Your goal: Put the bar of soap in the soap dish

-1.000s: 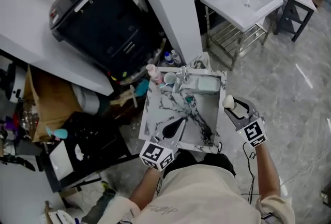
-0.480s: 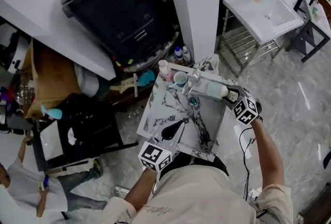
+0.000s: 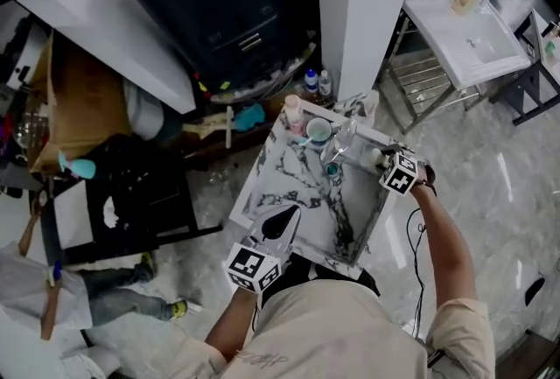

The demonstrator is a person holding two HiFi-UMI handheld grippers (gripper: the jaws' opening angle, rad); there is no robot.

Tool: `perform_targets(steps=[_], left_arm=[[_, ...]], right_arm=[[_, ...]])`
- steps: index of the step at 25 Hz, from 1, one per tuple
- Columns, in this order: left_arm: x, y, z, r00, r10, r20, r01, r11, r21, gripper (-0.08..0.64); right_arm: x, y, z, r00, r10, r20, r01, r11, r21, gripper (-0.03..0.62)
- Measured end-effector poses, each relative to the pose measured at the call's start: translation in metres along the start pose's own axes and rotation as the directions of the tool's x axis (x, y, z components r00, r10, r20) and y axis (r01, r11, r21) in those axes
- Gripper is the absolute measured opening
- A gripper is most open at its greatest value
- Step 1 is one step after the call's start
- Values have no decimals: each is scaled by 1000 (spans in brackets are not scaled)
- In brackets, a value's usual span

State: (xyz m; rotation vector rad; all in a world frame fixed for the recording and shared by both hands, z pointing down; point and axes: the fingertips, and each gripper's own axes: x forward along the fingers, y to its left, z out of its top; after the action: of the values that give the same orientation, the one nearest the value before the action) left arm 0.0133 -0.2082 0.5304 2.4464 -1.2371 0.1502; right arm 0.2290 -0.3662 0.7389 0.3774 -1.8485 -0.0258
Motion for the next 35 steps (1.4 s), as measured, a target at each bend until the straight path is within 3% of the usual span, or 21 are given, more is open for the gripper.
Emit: perform_targets(steps=[10, 17, 22, 26, 29, 32, 35], left_arm=[[-13, 20, -6, 1000, 26, 7, -26, 999, -23, 18], [-14, 30, -6, 1000, 7, 14, -7, 1000, -19, 18], [-10, 26, -1, 999, -27, 28, 27, 1000, 2, 18], [-6, 18, 5, 997, -69, 29, 68, 997, 32, 18], [-3, 12, 6, 996, -87, 13, 86, 993, 80, 18], [1, 2, 13, 994, -109, 7, 107, 985, 136, 18], [4, -10, 27, 987, -160, 27, 156, 980, 120, 18]], right_arm=[[25, -11, 5, 993, 59, -99, -53, 997, 57, 182], [-7, -17, 19, 998, -60, 24, 55, 987, 151, 179], [-53, -2, 25, 975, -142, 173, 86, 951, 296, 179], [-96, 14, 22, 938, -232, 258, 128, 923, 363, 178], [-130, 29, 28, 895, -305, 327, 150, 893, 424, 142], [-172, 44, 38, 823, -404, 400, 179, 852, 492, 104], [-217, 54, 40, 730, -527, 435, 237, 793, 562, 61]])
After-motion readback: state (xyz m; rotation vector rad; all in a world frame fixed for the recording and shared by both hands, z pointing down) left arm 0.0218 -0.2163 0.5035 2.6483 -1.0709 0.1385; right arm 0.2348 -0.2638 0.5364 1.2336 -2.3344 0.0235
